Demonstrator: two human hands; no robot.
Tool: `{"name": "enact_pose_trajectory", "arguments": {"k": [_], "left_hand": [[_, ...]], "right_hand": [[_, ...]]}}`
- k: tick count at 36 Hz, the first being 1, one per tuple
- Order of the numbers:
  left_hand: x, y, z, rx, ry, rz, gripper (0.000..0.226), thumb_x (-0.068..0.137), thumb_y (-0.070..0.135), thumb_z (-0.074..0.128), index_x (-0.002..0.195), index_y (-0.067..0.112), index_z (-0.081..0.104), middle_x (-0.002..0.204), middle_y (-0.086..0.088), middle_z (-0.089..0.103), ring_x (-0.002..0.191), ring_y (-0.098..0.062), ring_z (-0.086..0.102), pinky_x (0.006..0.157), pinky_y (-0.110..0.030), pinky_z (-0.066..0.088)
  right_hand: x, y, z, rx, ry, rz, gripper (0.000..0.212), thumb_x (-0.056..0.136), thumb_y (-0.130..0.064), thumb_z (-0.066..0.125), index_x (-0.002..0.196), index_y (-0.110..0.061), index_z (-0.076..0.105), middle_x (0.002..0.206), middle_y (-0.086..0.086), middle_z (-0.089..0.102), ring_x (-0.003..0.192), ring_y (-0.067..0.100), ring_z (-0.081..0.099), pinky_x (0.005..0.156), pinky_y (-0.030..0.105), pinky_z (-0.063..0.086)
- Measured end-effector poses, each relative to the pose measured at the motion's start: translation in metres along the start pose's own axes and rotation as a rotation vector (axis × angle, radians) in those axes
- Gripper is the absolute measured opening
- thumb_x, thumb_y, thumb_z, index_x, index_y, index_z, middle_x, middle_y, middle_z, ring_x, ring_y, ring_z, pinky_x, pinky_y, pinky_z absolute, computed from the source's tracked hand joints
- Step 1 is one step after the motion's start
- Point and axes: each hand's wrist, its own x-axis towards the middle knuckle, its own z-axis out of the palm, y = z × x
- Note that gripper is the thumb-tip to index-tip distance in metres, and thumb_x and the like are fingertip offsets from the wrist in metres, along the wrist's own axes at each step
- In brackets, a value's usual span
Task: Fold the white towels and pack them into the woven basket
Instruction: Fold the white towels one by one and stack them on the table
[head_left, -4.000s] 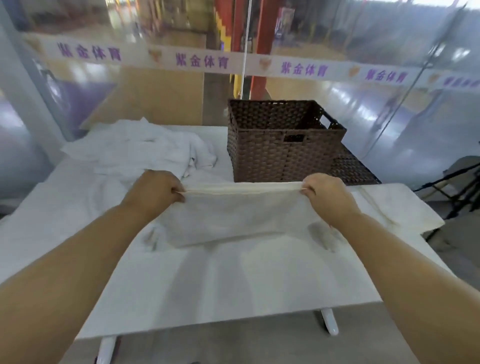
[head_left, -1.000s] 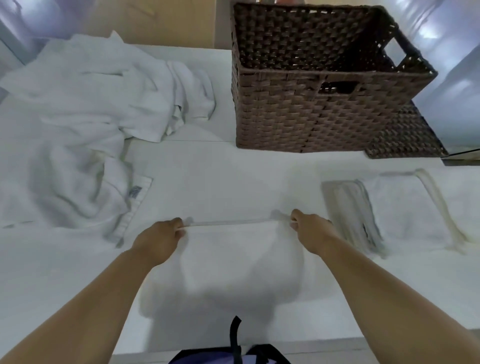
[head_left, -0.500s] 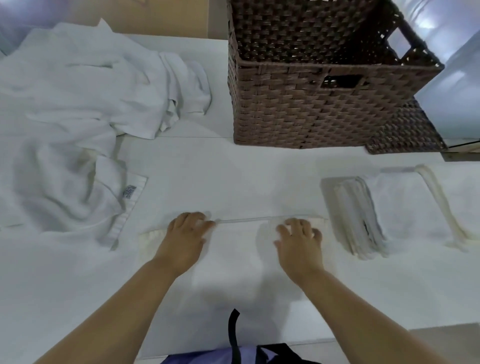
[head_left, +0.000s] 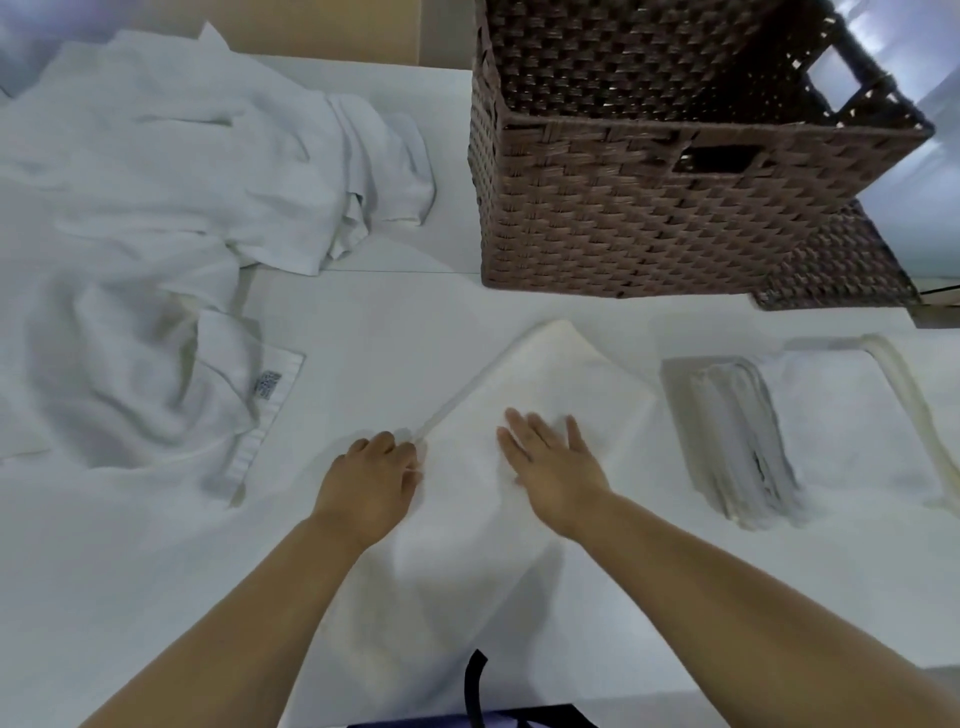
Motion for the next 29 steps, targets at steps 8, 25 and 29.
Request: {"name": "enact_pose_trajectory", "arguments": {"k": [8, 25, 29], "left_hand": [[0.002, 0.022, 0.002, -0.152, -0.213, -0.061, 0.033, 0.094, 0.05, 0.042, 0.071, 0.027, 0.046, 0.071, 0.009, 0.052, 0.071, -0.014, 0.055, 0.06, -0.028, 0.043], [0.028, 0.05, 0.006, -0.504, -0.185, -0.428, 0.026, 0.087, 0.038, 0.061, 0.075, 0.019, 0.047, 0.075, 0.003, 0.055, 0.063, -0.012, 0.052, 0.05, -0.024, 0.036], [0.022, 0.048, 0.005, -0.633, -0.152, -0.439, 0.026, 0.086, 0.034, 0.063, 0.073, 0.016, 0.05, 0.07, 0.003, 0.055, 0.061, -0.012, 0.052, 0.051, -0.024, 0.035]], "right_hand": [[0.0, 0.011, -0.014, 0.12, 0.079, 0.205, 0.071, 0.093, -0.003, 0.035, 0.15, -0.036, 0.006, 0.159, 0.002, -0.012, 0.145, 0.029, -0.014, 0.116, 0.051, -0.003], [-0.035, 0.03, 0.013, 1.008, 0.04, 0.688, 0.028, 0.092, -0.034, 0.058, 0.104, -0.011, 0.048, 0.097, 0.003, 0.056, 0.086, 0.021, 0.053, 0.07, 0.028, 0.04], [-0.039, 0.037, 0.015, 1.106, 0.043, 0.679, 0.025, 0.092, -0.033, 0.057, 0.08, -0.016, 0.043, 0.078, -0.003, 0.05, 0.07, 0.016, 0.049, 0.057, 0.025, 0.036]]}}
